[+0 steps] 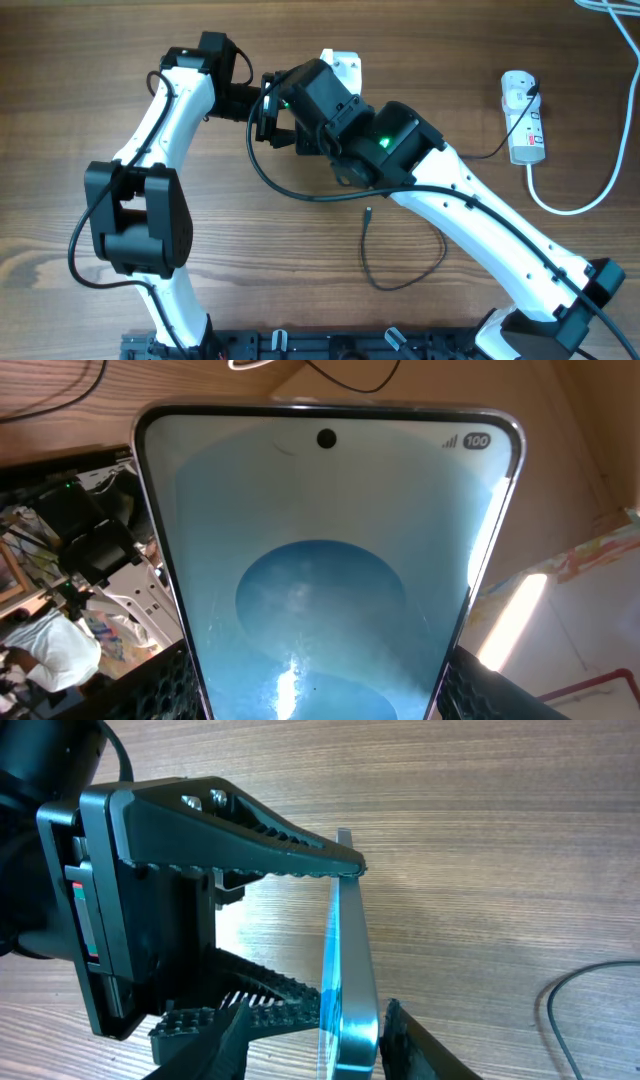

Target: Plug charger to phone and switch on socket

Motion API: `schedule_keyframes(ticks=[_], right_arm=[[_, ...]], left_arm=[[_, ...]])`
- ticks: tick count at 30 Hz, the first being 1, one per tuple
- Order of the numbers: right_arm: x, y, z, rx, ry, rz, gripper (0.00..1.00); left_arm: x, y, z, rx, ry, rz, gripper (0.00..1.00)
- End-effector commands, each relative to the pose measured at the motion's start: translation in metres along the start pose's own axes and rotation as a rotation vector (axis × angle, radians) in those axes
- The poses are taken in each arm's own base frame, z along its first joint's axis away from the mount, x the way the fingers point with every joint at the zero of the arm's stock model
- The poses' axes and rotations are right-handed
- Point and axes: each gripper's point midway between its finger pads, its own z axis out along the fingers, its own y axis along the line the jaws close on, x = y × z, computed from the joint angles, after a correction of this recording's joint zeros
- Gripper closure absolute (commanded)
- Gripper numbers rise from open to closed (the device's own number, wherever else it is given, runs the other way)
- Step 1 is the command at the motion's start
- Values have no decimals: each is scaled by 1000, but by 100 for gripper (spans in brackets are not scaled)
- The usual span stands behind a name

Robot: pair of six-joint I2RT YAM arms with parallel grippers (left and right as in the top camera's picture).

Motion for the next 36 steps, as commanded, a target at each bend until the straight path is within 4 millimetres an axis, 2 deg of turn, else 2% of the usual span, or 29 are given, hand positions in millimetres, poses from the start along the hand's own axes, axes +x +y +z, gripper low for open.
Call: schedule_keyframes(ticks=[1, 3, 8, 17, 32, 36], right_arm=[[-5, -1, 3, 24, -25, -3, 58], [-7, -3, 3, 36, -35, -6, 64], [-10, -3, 2, 39, -50, -3, 64], [-8, -1, 10, 47, -42, -7, 73], [-9, 0, 10, 43, -45, -5, 84], [-9, -1, 10, 44, -45, -5, 91]], left_arm=[[25, -15, -2, 39, 44, 51, 26], [25, -15, -2, 39, 43, 51, 26], [26, -15, -2, 41, 47, 51, 26], [28, -17, -3, 52, 62, 55, 26], [28, -17, -3, 52, 60, 63, 26], [28, -17, -3, 53, 60, 70, 24]])
